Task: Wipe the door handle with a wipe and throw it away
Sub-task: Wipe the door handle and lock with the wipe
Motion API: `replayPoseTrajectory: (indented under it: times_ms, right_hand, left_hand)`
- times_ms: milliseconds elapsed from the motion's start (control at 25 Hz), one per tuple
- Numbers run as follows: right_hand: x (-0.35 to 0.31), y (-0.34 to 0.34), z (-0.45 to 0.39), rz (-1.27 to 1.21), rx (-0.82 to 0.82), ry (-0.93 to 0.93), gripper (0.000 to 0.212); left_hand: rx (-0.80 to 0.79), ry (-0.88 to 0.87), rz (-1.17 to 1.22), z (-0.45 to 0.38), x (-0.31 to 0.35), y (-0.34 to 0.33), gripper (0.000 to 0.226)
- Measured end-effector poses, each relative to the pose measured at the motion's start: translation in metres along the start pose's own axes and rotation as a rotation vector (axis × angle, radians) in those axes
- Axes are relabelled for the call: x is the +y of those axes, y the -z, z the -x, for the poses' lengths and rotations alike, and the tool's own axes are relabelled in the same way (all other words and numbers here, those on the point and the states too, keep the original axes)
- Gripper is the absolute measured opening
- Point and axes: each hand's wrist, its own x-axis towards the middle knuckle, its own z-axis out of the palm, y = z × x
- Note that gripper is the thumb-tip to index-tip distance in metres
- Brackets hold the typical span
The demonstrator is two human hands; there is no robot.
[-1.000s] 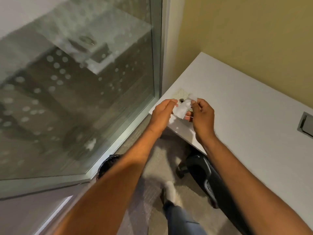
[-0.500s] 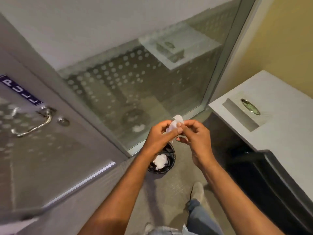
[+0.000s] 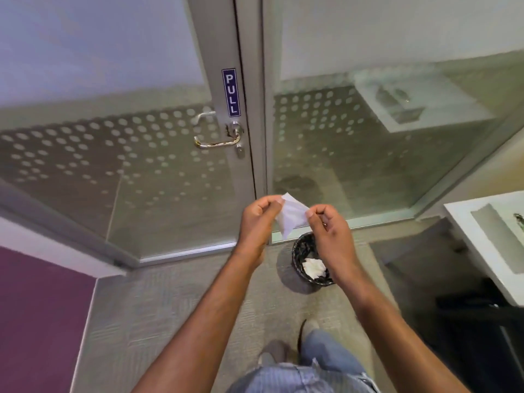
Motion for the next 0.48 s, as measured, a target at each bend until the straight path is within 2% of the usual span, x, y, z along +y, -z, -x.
replayPoseTrajectory:
  times_ms: [280, 360, 480]
  right_hand:
    - [-0.011, -0.037, -0.036, 0.258, -0.027, 0.263, 0.01]
    - [-0.015, -0.045, -0.049, 0.115, -0.028, 0.206, 0.014]
    - [-0.025, -0.056, -0.072, -0.323, -0.077, -0.086, 0.018]
  left_hand:
    - [0.192, 0.029, 0.092, -0.024, 0.022, 0.012, 0.023]
    - [0.224, 0.022, 0.075, -0.036, 0.026, 0.012, 0.02]
    - [0.225, -0.065, -0.115, -0.055, 0.025, 0.018, 0.019]
